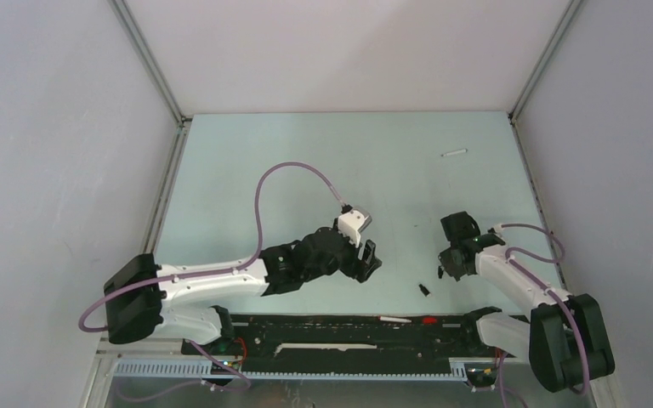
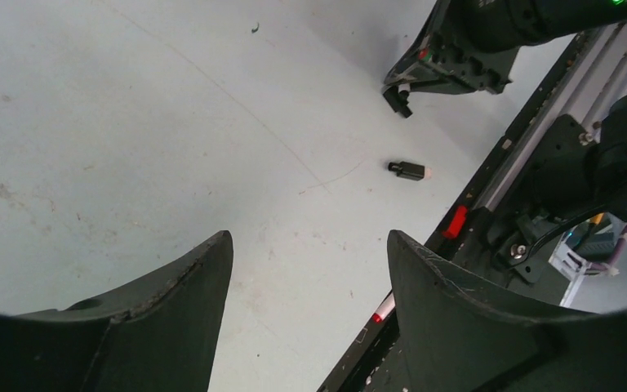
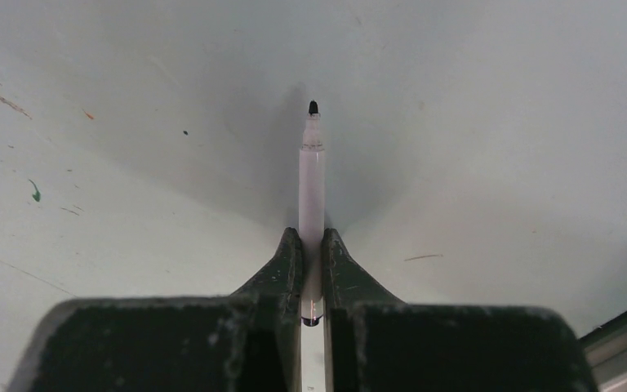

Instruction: Insert the pens into the pen caps

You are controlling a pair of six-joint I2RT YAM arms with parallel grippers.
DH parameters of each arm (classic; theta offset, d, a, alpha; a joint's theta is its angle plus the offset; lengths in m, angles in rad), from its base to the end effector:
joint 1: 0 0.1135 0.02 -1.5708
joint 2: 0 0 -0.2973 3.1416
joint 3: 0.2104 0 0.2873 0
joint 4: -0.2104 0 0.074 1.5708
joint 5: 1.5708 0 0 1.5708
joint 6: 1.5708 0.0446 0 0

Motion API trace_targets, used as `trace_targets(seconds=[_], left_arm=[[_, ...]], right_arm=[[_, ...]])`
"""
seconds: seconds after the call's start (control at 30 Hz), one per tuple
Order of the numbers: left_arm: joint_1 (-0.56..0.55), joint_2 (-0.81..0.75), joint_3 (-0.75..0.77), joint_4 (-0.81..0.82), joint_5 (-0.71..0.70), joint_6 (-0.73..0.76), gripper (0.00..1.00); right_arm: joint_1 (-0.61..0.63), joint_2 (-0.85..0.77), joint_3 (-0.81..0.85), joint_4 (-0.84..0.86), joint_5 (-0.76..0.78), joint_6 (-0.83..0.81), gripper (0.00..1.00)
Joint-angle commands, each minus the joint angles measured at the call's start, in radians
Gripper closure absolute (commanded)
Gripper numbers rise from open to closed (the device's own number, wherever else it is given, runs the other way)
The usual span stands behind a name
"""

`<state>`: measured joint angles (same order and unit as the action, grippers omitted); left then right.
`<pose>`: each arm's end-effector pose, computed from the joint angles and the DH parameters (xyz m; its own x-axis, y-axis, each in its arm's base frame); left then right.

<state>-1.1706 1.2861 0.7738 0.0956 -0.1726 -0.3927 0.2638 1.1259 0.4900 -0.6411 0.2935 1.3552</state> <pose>0.1312 -0.2905 0.2657 -0.4695 0.1422 -0.8714 0.7214 0.6309 -0.2857 0.1844 0.0364 0.1516 -0.3625 0.8707 -0.3325 0.8666 0.4462 0.2236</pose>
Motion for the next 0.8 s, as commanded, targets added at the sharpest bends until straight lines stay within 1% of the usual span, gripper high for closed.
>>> trace_targets(seconds=[0.0, 0.13, 0.2, 0.33, 0.57, 0.7, 0.77], left_arm=[[0.005, -0.012, -0.033, 0.014, 0.003, -0.004, 0.27], [0.004, 0.013, -0.055, 0.042, 0.012, -0.008, 0.27], [0.004, 0.037, -0.056, 0.05, 0.024, -0.014, 0.27], [0.003, 0.062, -0.051, 0.049, 0.032, -0.023, 0.27], [0.005, 0.025, -0.084, 0.046, 0.024, -0.027, 0.27], [0.004, 0.017, -0.094, 0.034, 0.006, -0.028, 0.27], [0.005, 0.01, -0.101, 0.033, 0.003, -0.03, 0.27]], right_arm=[[0.023, -0.038, 0.041, -0.058, 0.026, 0.012, 1.0], [0.039, -0.089, 0.05, -0.083, 0.042, -0.013, 1.0], [0.058, -0.077, 0.049, -0.108, 0.06, 0.005, 1.0], [0.154, -0.009, 0.045, -0.081, 0.054, 0.047, 1.0], [0.348, 0.115, 0.055, 0.046, 0.014, 0.148, 1.0], [0.416, 0.178, 0.112, 0.091, 0.009, 0.145, 1.0], [0.441, 0.179, 0.17, 0.069, 0.04, 0.122, 1.0]])
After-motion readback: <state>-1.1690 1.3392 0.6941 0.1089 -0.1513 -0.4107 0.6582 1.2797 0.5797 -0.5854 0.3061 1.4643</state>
